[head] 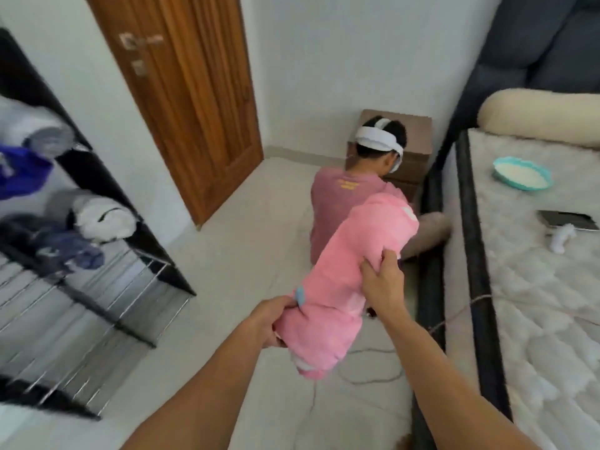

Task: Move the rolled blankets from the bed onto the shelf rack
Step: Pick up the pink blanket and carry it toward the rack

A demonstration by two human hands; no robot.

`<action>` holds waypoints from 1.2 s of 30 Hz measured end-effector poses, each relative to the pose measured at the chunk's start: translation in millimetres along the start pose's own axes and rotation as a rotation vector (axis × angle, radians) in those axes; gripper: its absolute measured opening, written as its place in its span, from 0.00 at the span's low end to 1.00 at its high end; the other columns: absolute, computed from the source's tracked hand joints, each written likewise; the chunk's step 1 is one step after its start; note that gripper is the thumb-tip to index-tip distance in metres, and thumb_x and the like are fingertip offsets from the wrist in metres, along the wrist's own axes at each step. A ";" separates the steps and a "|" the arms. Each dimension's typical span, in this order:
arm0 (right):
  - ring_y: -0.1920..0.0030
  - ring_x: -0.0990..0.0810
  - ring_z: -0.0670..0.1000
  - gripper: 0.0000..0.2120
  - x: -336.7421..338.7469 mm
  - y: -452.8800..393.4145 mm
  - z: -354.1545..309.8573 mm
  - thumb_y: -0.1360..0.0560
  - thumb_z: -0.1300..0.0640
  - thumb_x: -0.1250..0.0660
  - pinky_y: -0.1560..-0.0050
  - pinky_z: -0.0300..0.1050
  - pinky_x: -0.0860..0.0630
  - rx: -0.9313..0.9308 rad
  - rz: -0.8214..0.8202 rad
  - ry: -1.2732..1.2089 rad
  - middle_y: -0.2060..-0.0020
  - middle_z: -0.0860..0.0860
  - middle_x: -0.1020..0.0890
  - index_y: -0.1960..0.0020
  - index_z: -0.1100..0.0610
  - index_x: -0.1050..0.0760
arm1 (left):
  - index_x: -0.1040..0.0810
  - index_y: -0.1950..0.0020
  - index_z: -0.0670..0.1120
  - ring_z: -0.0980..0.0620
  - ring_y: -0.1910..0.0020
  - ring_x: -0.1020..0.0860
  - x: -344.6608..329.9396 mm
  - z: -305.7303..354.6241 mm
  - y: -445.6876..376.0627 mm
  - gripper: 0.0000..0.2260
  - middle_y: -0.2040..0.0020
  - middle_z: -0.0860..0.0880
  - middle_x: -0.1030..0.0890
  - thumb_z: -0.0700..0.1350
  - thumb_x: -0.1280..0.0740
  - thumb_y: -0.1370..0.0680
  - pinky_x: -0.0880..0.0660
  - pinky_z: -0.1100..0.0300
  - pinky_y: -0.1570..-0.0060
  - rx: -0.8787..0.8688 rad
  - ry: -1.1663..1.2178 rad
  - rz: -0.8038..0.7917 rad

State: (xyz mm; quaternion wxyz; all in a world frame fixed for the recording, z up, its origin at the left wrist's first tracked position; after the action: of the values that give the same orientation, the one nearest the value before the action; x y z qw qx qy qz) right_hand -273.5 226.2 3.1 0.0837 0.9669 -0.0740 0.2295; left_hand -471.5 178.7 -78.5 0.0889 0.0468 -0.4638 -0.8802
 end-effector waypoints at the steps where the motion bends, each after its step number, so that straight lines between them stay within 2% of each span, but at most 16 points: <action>1: 0.41 0.26 0.65 0.22 -25.2 11.5 -11.7 0.23 0.60 0.38 0.43 0.49 0.31 0.021 -0.039 0.027 0.40 0.67 0.25 0.32 0.65 0.37 | 0.21 0.53 0.44 0.45 0.54 0.21 30.2 -10.0 6.2 0.05 0.54 0.44 0.18 0.44 0.33 0.25 0.23 0.50 0.55 0.005 0.055 0.030; 3: 0.39 0.27 0.67 0.23 -77.5 34.9 -36.6 0.23 0.60 0.38 0.42 0.50 0.31 0.083 -0.137 0.063 0.38 0.68 0.25 0.31 0.66 0.38 | 0.21 0.45 0.44 0.44 0.46 0.21 91.2 -28.7 18.3 0.11 0.46 0.44 0.18 0.45 0.32 0.26 0.24 0.45 0.47 0.000 0.156 0.078; 5: 0.40 0.26 0.67 0.22 -130.6 61.1 -65.4 0.23 0.61 0.38 0.44 0.51 0.32 0.157 -0.263 0.106 0.39 0.69 0.25 0.32 0.67 0.37 | 0.21 0.40 0.45 0.43 0.41 0.22 153.1 -49.4 27.4 0.18 0.41 0.44 0.19 0.46 0.30 0.29 0.24 0.42 0.44 -0.022 0.237 0.158; 9: 0.44 0.25 0.66 0.17 -229.3 105.7 -113.4 0.23 0.63 0.39 0.54 0.49 0.36 0.344 -0.470 0.176 0.44 0.67 0.24 0.37 0.68 0.35 | 0.20 0.42 0.46 0.43 0.45 0.20 249.9 -92.2 48.3 0.21 0.45 0.44 0.17 0.51 0.28 0.33 0.23 0.45 0.49 -0.045 0.425 0.295; 11: 0.51 0.24 0.64 0.13 -280.5 128.2 -135.8 0.22 0.63 0.40 0.58 0.46 0.37 0.429 -0.585 0.207 0.50 0.65 0.23 0.40 0.67 0.35 | 0.20 0.42 0.48 0.44 0.45 0.20 284.9 -107.8 67.2 0.23 0.44 0.46 0.17 0.57 0.27 0.34 0.22 0.46 0.50 -0.087 0.545 0.340; 13: 0.54 0.25 0.61 0.13 -332.4 149.6 -155.3 0.22 0.63 0.41 0.58 0.43 0.37 0.500 -0.694 0.231 0.49 0.65 0.23 0.39 0.66 0.36 | 0.22 0.42 0.51 0.44 0.44 0.21 319.9 -121.0 79.5 0.22 0.44 0.47 0.19 0.60 0.29 0.31 0.23 0.43 0.47 -0.133 0.628 0.397; 15: 0.48 0.23 0.63 0.14 -383.9 166.6 -172.4 0.22 0.63 0.41 0.56 0.43 0.36 0.568 -0.791 0.261 0.46 0.65 0.23 0.37 0.66 0.36 | 0.24 0.43 0.51 0.44 0.43 0.23 350.4 -131.5 87.3 0.20 0.43 0.48 0.21 0.60 0.29 0.29 0.25 0.41 0.44 -0.155 0.665 0.440; 18: 0.45 0.23 0.65 0.15 -463.9 184.8 -195.2 0.23 0.63 0.42 0.53 0.49 0.30 0.671 -0.919 0.323 0.45 0.65 0.22 0.37 0.66 0.37 | 0.24 0.46 0.49 0.43 0.42 0.24 393.4 -140.9 85.2 0.16 0.42 0.47 0.22 0.55 0.28 0.28 0.26 0.41 0.42 -0.142 0.720 0.468; 22: 0.41 0.25 0.65 0.18 -559.4 202.2 -223.0 0.22 0.62 0.42 0.46 0.51 0.29 0.716 -1.070 0.429 0.41 0.65 0.23 0.34 0.65 0.37 | 0.25 0.38 0.45 0.43 0.47 0.21 443.4 -137.6 69.7 0.20 0.43 0.43 0.19 0.49 0.27 0.27 0.22 0.46 0.47 -0.137 0.876 0.468; 24: 0.40 0.26 0.65 0.18 -599.4 206.0 -234.0 0.22 0.61 0.42 0.43 0.51 0.29 0.735 -1.127 0.477 0.41 0.66 0.24 0.34 0.65 0.37 | 0.24 0.38 0.44 0.44 0.48 0.21 466.2 -132.9 62.6 0.18 0.45 0.43 0.19 0.47 0.28 0.26 0.21 0.47 0.49 -0.153 0.946 0.478; 27: 0.38 0.26 0.64 0.20 -645.6 208.2 -247.4 0.23 0.62 0.42 0.40 0.50 0.29 0.712 -1.162 0.539 0.39 0.65 0.24 0.33 0.66 0.37 | 0.24 0.37 0.42 0.42 0.45 0.21 497.4 -127.4 50.6 0.19 0.40 0.40 0.19 0.45 0.28 0.26 0.21 0.47 0.48 -0.177 1.036 0.508; 31: 0.36 0.27 0.63 0.21 -698.4 206.8 -264.3 0.22 0.61 0.42 0.39 0.48 0.29 0.678 -1.198 0.571 0.36 0.63 0.26 0.31 0.65 0.38 | 0.24 0.37 0.41 0.45 0.49 0.20 534.3 -112.2 31.6 0.19 0.41 0.41 0.19 0.44 0.28 0.26 0.19 0.54 0.56 -0.219 1.139 0.562; 34: 0.34 0.27 0.62 0.23 -733.6 201.3 -280.8 0.23 0.61 0.41 0.36 0.48 0.31 0.679 -1.175 0.556 0.34 0.64 0.26 0.29 0.66 0.39 | 0.24 0.36 0.42 0.45 0.48 0.19 567.9 -99.8 14.2 0.20 0.41 0.41 0.18 0.43 0.26 0.28 0.19 0.55 0.56 -0.254 1.167 0.586; 36: 0.36 0.26 0.62 0.23 -752.6 194.2 -292.9 0.23 0.61 0.40 0.38 0.46 0.30 0.667 -1.151 0.509 0.35 0.64 0.26 0.30 0.64 0.37 | 0.23 0.37 0.43 0.46 0.51 0.19 590.8 -87.4 -1.0 0.18 0.43 0.42 0.17 0.40 0.28 0.27 0.19 0.57 0.61 -0.308 1.188 0.570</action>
State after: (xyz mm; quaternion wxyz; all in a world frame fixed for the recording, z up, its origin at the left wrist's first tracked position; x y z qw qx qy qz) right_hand -1100.2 173.0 -57.5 -0.0939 0.7431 0.5441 0.3780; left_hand -1036.1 -9.6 -128.8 0.5632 0.3853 -0.1995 -0.7032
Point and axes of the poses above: each hand's wrist, its own y-axis away from the middle knuckle, its own x-axis out of the back of the hand, z = x × y, the point moved 3 cm from there along -y, towards the middle knuckle
